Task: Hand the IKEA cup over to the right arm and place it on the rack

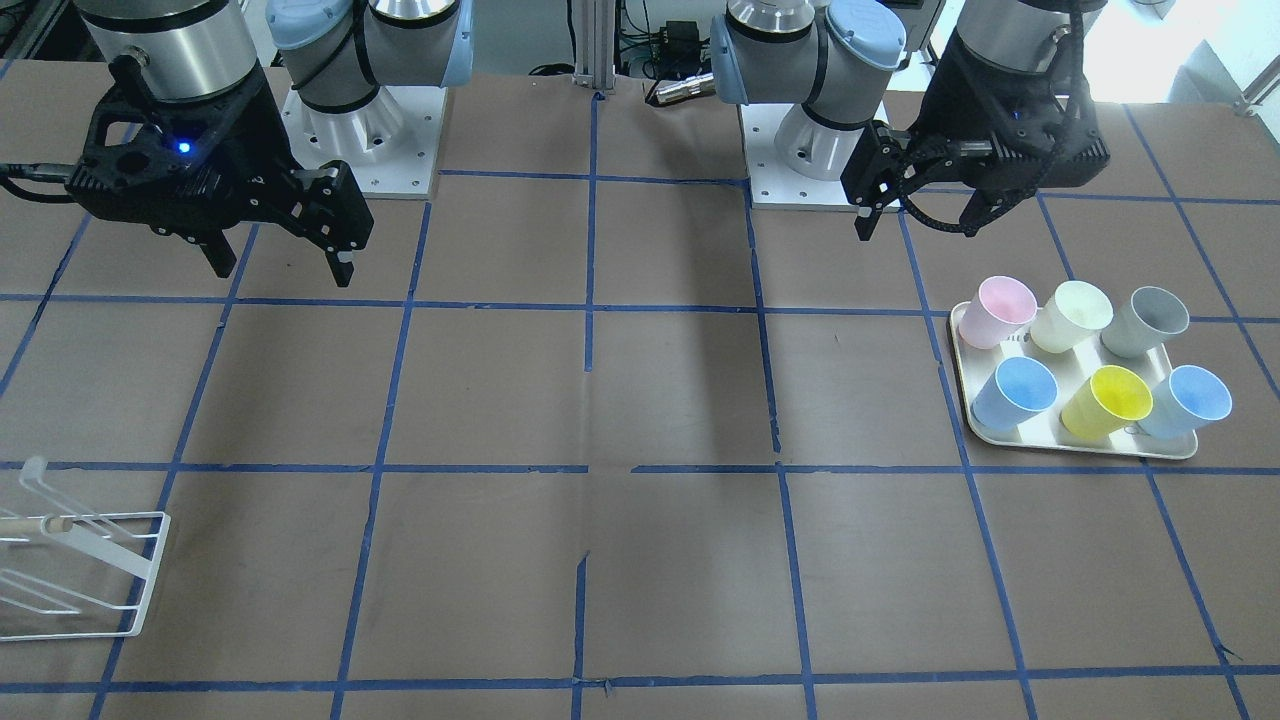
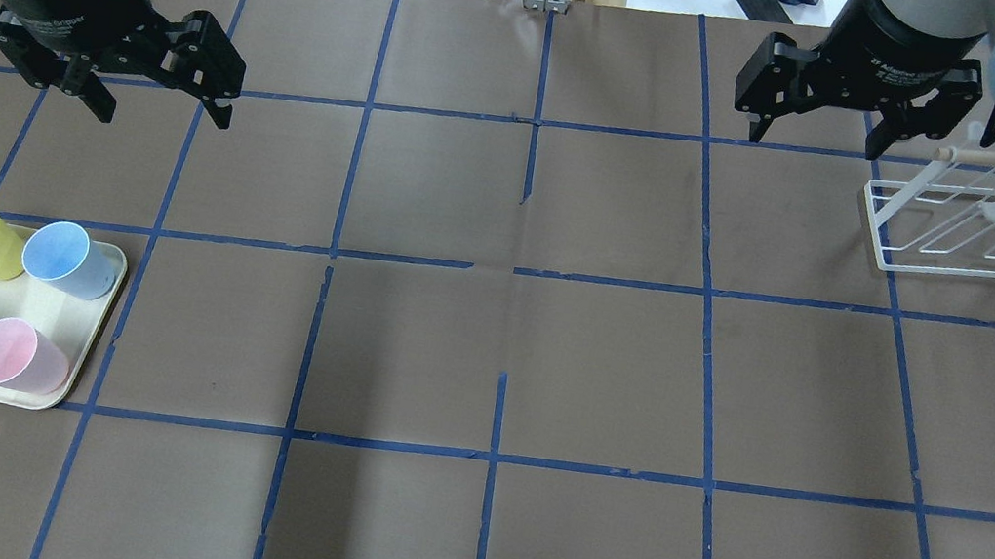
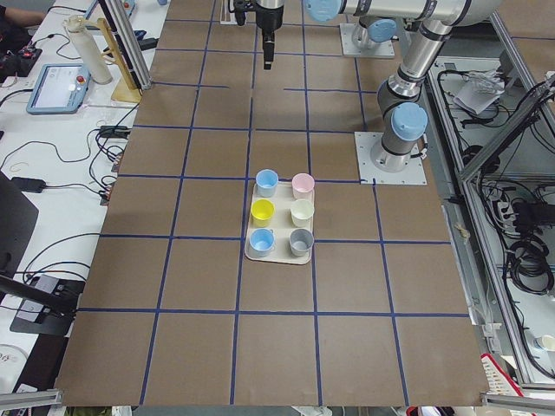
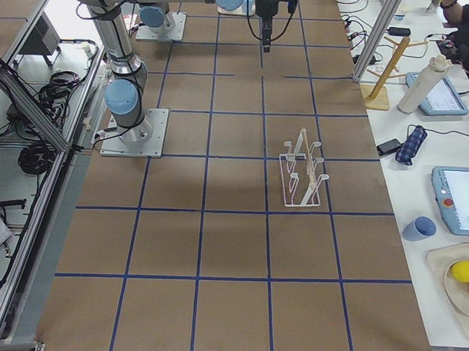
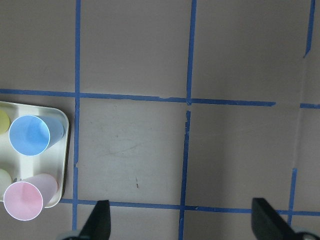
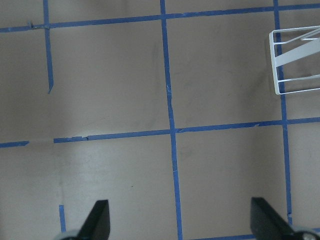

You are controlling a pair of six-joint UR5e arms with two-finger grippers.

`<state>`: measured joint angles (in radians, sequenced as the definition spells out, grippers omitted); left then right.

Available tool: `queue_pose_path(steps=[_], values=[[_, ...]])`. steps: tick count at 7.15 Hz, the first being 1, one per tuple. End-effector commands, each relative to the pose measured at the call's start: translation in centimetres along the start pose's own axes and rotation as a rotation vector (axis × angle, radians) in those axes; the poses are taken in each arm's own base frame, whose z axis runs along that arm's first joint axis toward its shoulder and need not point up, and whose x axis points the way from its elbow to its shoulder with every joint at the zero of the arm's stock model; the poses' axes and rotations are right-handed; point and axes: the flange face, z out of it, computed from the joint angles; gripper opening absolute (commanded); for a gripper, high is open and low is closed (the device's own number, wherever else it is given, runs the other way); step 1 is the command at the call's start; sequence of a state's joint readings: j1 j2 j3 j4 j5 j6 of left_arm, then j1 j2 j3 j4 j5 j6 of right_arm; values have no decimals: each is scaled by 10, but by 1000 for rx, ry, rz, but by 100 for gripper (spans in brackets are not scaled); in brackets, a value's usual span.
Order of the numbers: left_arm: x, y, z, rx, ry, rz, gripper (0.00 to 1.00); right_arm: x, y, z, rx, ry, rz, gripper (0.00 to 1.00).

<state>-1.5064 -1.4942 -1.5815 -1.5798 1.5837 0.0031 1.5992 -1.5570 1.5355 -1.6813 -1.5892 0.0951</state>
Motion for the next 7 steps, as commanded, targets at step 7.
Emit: queue_pose_path(steps=[7], values=[[-183,17,86,-142,50,141,100,0,0,0,0,0,-1,100]])
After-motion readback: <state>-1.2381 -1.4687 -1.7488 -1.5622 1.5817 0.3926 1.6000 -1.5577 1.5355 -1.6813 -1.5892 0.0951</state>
